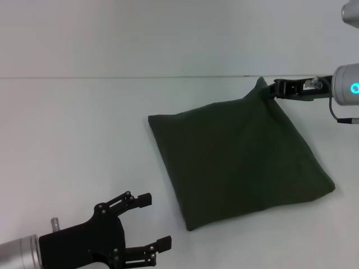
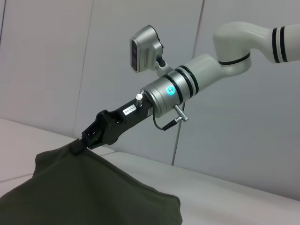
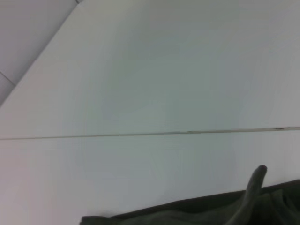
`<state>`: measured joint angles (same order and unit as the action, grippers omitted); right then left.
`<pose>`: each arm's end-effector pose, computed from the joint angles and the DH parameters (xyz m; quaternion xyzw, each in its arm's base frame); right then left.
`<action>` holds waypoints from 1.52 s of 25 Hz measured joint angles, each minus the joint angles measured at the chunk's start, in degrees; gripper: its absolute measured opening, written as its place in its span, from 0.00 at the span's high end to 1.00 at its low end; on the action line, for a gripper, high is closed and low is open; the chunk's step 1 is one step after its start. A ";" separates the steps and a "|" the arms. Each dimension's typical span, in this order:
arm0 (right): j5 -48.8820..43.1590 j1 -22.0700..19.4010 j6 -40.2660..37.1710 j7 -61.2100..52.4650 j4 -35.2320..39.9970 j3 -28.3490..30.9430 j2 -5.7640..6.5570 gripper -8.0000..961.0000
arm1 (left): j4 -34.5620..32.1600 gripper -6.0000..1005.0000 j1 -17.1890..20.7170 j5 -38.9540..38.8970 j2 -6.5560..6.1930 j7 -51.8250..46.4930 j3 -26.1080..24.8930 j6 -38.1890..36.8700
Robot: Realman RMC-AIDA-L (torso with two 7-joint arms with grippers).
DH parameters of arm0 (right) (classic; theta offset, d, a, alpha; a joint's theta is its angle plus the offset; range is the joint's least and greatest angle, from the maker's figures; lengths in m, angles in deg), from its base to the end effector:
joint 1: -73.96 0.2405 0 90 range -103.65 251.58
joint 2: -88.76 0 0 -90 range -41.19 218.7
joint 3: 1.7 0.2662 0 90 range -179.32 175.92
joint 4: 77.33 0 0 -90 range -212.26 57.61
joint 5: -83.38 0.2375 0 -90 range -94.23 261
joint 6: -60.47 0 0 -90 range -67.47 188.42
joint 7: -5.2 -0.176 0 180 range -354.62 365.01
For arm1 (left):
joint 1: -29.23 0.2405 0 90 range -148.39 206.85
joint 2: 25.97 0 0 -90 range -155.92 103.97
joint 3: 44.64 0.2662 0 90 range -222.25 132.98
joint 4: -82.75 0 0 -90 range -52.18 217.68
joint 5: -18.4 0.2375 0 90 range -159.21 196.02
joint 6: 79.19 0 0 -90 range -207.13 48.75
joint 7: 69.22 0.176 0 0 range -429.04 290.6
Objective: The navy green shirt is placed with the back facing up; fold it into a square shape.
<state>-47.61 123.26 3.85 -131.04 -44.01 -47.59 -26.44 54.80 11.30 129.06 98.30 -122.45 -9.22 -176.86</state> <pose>0.2363 0.5067 -0.0215 -0.8012 0.5232 0.1386 0.2553 -0.3009 0.2651 -0.0793 -0.9129 -0.1634 -0.3441 0.1467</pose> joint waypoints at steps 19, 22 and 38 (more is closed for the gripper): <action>0.63 -1.61 8.95 1.16 0.03 -3.00 -1.96 0.94 | 0.26 0.05 0.00 0.00 0.06 -0.45 0.01 0.11; 0.72 -1.77 9.15 1.32 0.06 -2.64 -1.99 0.82 | 0.74 0.06 -0.03 0.00 0.04 -0.46 -0.04 0.11; 0.83 -0.96 1.55 -10.65 -1.34 -1.25 3.63 0.32 | 0.79 0.05 -0.09 0.00 -0.09 -1.06 -0.59 -0.15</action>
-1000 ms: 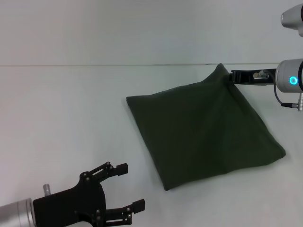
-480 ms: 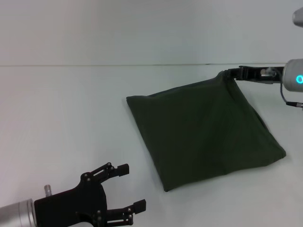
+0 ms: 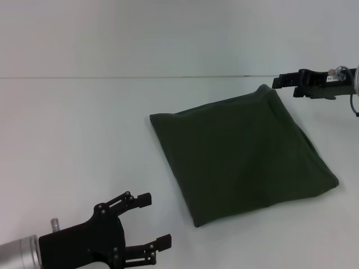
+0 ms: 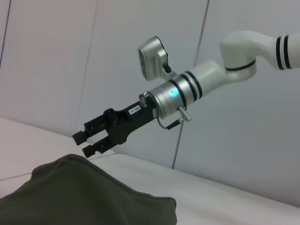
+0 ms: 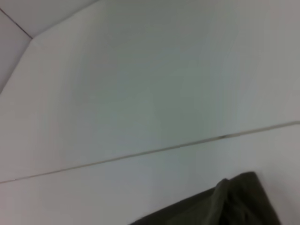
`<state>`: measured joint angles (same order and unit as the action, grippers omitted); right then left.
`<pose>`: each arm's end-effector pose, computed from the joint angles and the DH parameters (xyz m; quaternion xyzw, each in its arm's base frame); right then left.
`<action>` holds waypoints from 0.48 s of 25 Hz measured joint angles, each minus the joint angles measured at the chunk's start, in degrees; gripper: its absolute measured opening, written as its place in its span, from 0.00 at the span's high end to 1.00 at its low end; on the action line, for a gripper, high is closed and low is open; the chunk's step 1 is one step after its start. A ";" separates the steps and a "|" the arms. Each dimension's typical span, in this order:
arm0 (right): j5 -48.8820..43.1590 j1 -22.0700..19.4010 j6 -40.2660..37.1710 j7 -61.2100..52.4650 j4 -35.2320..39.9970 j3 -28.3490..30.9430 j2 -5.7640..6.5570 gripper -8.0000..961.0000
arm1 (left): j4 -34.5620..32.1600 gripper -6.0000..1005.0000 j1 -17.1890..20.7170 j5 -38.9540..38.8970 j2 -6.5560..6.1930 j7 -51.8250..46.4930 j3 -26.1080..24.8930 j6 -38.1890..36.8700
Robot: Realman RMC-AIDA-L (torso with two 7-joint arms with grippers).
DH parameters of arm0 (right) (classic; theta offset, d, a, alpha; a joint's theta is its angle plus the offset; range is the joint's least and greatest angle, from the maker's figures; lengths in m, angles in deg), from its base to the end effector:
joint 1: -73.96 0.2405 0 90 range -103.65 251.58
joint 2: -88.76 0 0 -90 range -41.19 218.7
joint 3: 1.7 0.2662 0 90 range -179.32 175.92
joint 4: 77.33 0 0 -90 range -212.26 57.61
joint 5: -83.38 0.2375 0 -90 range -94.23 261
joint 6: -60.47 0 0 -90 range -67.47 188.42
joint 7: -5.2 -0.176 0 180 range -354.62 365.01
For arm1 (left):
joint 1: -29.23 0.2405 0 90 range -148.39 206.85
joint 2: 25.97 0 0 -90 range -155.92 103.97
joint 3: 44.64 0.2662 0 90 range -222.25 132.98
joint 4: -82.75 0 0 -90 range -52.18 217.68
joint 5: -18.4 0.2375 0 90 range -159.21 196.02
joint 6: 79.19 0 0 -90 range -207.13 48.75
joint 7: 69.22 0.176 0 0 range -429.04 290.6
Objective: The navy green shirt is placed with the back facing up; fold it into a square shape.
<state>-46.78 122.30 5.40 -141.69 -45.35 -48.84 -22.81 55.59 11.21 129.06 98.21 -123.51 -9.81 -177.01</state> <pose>0.2584 0.5138 0.0073 -0.7385 0.5957 0.1554 0.2750 -0.3010 0.2644 -0.0796 -0.9084 -0.1769 -0.3504 0.1440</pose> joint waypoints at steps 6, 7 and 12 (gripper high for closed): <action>-1.84 2.98 -3.48 -6.13 -0.50 -3.23 2.99 0.26 | 0.00 0.06 -0.40 0.01 0.00 -1.02 -0.02 0.44; -2.40 3.32 -3.53 -6.45 -0.41 -3.27 3.03 0.25 | 0.00 0.06 -0.41 0.06 0.00 -1.03 -0.02 0.48; -8.12 4.65 -2.23 -7.96 -0.89 -3.38 2.38 0.25 | 0.00 0.06 -0.40 -0.02 -0.04 -1.05 -0.03 0.51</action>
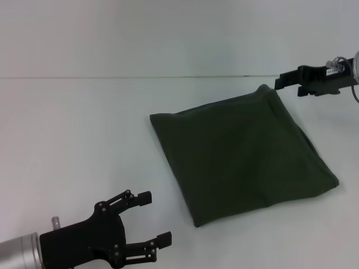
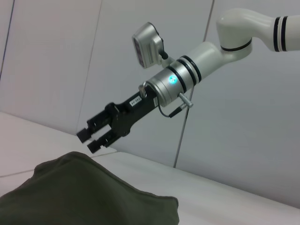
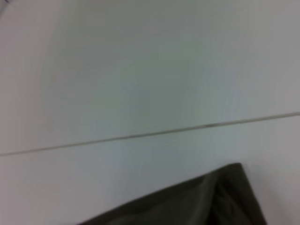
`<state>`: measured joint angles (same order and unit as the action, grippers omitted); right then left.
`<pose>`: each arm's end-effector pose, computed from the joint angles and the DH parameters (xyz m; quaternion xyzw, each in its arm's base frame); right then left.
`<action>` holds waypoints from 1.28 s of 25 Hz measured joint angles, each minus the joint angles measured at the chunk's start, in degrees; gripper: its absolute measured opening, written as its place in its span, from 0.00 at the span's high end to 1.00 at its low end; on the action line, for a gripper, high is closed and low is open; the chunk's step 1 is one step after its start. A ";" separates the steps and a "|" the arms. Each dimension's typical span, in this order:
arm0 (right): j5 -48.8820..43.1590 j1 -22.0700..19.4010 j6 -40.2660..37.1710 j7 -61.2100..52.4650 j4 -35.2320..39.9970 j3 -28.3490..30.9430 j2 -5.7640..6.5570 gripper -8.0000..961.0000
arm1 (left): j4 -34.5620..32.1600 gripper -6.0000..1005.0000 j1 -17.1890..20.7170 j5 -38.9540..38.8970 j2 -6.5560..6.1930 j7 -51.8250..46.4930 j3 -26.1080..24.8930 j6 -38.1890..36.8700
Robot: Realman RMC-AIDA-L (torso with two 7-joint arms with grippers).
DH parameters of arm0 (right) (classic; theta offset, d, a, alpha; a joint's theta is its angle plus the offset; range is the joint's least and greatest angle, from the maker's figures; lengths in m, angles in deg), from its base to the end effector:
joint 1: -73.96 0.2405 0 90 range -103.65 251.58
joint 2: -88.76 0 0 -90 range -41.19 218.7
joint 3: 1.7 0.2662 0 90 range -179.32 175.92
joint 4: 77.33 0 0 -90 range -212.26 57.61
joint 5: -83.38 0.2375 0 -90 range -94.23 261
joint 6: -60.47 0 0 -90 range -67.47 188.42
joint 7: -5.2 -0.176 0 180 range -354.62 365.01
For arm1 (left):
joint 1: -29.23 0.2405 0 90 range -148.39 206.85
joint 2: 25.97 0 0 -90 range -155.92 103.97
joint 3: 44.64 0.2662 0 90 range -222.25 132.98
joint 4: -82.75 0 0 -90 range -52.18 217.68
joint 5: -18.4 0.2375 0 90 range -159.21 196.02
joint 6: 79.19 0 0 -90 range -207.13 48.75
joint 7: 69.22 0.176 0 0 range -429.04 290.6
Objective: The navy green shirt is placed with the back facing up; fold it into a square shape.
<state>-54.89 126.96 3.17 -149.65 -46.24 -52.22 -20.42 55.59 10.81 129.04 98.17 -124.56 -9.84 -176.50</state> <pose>0.2427 0.5251 0.0151 -0.7474 0.5937 0.0892 0.2844 -0.3005 0.2676 -0.0797 -0.9077 -0.1837 -0.3491 0.1429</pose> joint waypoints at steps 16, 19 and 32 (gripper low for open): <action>-0.94 0.18 4.87 0.89 -0.73 -0.96 -2.04 0.37 | -0.02 0.06 -0.38 -0.03 -0.09 -0.02 0.01 0.70; -0.94 0.31 5.95 1.01 -0.76 -1.98 -2.62 0.43 | 0.00 0.06 -0.39 -0.03 -0.06 -0.02 0.01 0.88; -0.89 0.35 9.37 1.70 -1.65 -2.74 -4.36 0.53 | 0.00 0.05 -0.39 0.02 -0.04 0.20 0.01 1.24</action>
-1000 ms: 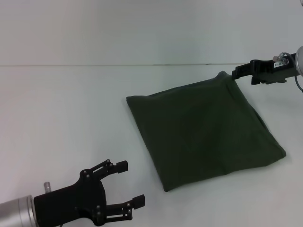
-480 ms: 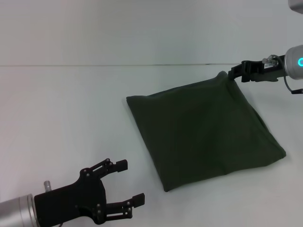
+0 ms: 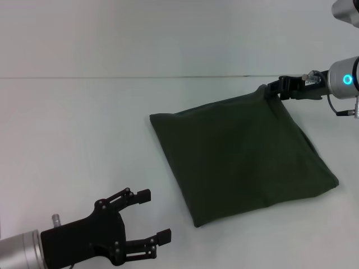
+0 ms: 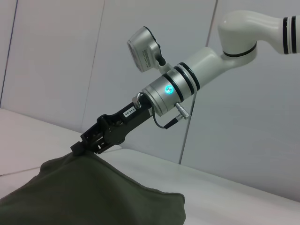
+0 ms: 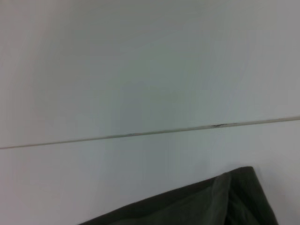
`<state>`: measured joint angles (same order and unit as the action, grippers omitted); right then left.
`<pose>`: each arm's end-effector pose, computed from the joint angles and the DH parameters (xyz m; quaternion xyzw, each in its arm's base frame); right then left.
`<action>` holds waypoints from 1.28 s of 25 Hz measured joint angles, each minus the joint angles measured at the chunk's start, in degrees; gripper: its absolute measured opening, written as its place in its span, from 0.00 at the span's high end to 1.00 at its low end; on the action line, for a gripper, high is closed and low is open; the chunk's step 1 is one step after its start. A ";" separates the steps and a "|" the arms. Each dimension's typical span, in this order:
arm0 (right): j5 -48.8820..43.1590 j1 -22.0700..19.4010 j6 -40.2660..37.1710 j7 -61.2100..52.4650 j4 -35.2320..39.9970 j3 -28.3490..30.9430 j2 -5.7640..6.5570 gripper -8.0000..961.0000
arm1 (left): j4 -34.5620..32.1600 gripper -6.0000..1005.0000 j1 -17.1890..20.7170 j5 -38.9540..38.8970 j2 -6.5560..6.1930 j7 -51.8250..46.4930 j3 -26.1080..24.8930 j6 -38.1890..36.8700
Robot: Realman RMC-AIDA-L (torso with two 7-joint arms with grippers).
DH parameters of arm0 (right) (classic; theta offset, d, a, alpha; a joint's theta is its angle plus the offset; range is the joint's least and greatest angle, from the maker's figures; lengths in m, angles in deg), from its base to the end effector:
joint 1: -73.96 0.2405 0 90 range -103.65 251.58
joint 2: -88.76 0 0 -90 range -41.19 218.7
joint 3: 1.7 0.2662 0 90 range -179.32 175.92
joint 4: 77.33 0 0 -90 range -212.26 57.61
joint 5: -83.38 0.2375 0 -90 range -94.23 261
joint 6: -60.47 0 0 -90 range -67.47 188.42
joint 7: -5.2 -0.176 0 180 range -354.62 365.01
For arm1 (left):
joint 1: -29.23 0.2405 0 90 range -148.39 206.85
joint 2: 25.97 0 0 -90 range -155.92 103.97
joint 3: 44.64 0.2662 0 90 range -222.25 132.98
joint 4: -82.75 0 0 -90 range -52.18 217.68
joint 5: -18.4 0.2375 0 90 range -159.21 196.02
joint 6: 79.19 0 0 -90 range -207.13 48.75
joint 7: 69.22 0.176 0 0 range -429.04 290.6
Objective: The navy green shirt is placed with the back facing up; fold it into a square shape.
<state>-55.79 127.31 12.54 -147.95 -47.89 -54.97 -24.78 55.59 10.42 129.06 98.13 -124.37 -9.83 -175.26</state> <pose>0.2400 0.5271 -0.0230 -0.7563 0.5673 0.0870 0.3141 -0.3018 0.2720 -0.0806 -0.9097 -0.1830 -0.3417 0.1492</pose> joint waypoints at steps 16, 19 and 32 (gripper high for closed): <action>-0.04 0.17 2.74 1.40 -0.56 -0.09 -1.32 0.89 | 0.04 0.05 0.00 0.00 0.00 0.13 0.00 0.25; 0.10 0.05 3.22 2.17 -0.54 -0.08 -1.36 0.95 | 0.18 0.05 0.00 0.00 0.00 0.13 0.00 0.38; 3.86 -3.21 5.82 10.83 0.95 0.53 -2.71 0.97 | 0.54 0.06 0.00 0.00 0.00 0.13 0.00 0.48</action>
<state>-51.92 124.10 18.37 -137.12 -46.94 -54.44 -27.49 56.13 10.42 129.06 98.13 -124.23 -9.83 -174.78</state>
